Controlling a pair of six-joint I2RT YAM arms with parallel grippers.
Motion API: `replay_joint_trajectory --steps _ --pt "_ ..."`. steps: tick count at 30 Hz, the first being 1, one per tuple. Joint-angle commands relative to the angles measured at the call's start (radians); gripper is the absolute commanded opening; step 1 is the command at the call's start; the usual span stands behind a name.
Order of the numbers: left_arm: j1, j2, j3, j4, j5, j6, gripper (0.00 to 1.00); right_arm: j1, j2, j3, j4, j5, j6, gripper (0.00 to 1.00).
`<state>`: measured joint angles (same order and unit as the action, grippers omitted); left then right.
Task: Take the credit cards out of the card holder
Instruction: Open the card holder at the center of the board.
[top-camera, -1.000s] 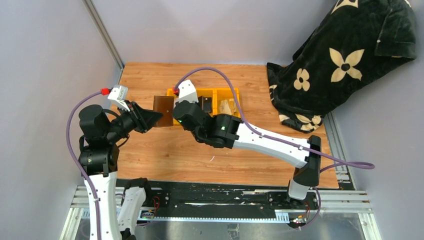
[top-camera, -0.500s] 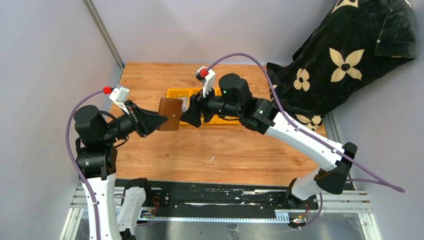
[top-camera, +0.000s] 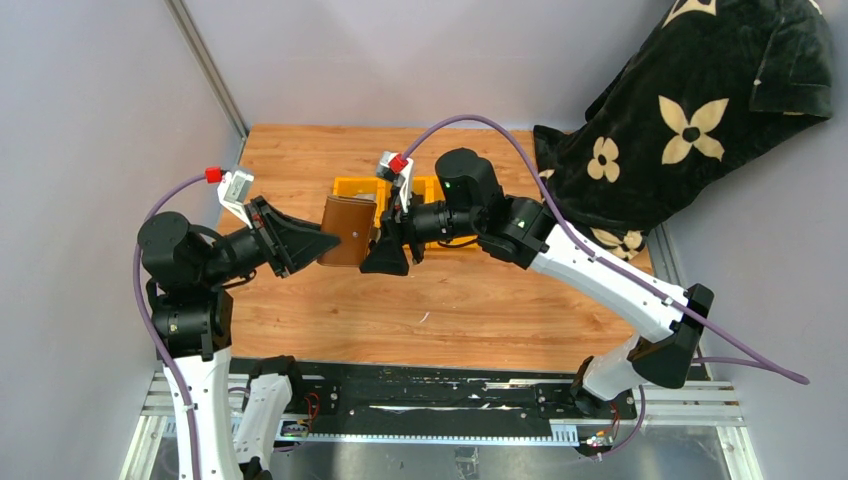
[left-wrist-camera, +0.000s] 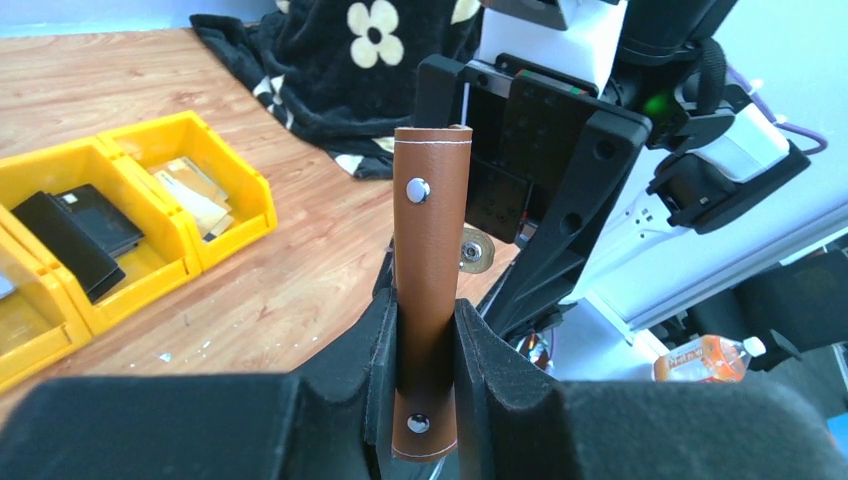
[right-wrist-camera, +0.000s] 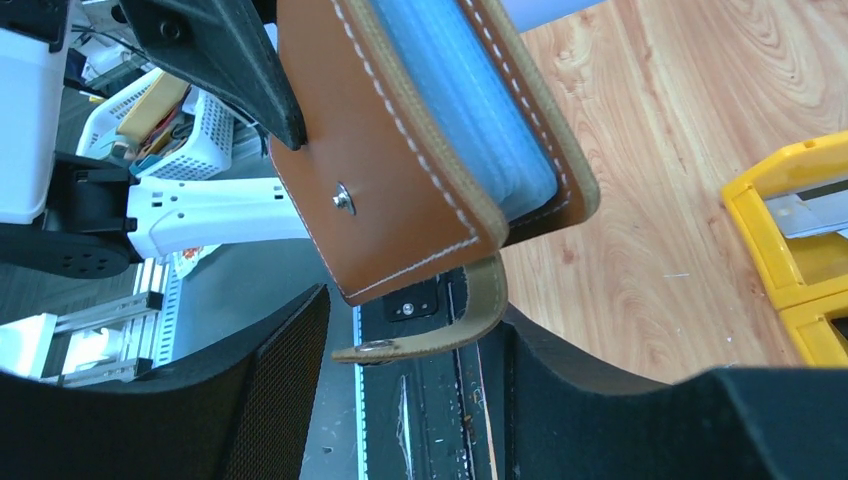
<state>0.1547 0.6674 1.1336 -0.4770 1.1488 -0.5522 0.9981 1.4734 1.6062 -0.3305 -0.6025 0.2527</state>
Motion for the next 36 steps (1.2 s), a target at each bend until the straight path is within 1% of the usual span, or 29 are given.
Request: replay_joint_trajectory --steps 1,4,13,20,24,31,34,36 --pt "0.0 -0.002 0.037 0.084 0.061 -0.065 0.0 -0.012 0.007 0.002 -0.024 -0.061 -0.026 0.59" --pt "0.0 -0.007 0.034 0.102 0.079 -0.082 0.0 -0.012 0.009 0.009 -0.033 -0.078 -0.028 0.56" --pt "0.0 -0.008 0.028 0.127 0.126 -0.106 0.0 -0.041 -0.019 -0.009 -0.034 -0.107 -0.035 0.54" --pt "-0.001 -0.009 0.041 0.127 0.137 -0.117 0.0 -0.128 -0.048 0.008 -0.063 -0.112 -0.043 0.6" --pt "0.0 -0.011 0.041 0.128 0.137 -0.118 0.0 -0.134 -0.044 0.029 -0.058 -0.157 -0.036 0.6" --pt "0.0 -0.012 0.036 0.128 0.137 -0.114 0.0 -0.133 -0.018 0.052 -0.016 -0.315 0.001 0.58" --pt "0.0 -0.011 0.032 0.128 0.137 -0.112 0.0 -0.133 -0.011 0.056 0.011 -0.317 0.024 0.58" --pt "0.0 -0.012 0.032 0.129 0.137 -0.112 0.0 -0.133 -0.004 0.057 0.032 -0.304 0.046 0.56"
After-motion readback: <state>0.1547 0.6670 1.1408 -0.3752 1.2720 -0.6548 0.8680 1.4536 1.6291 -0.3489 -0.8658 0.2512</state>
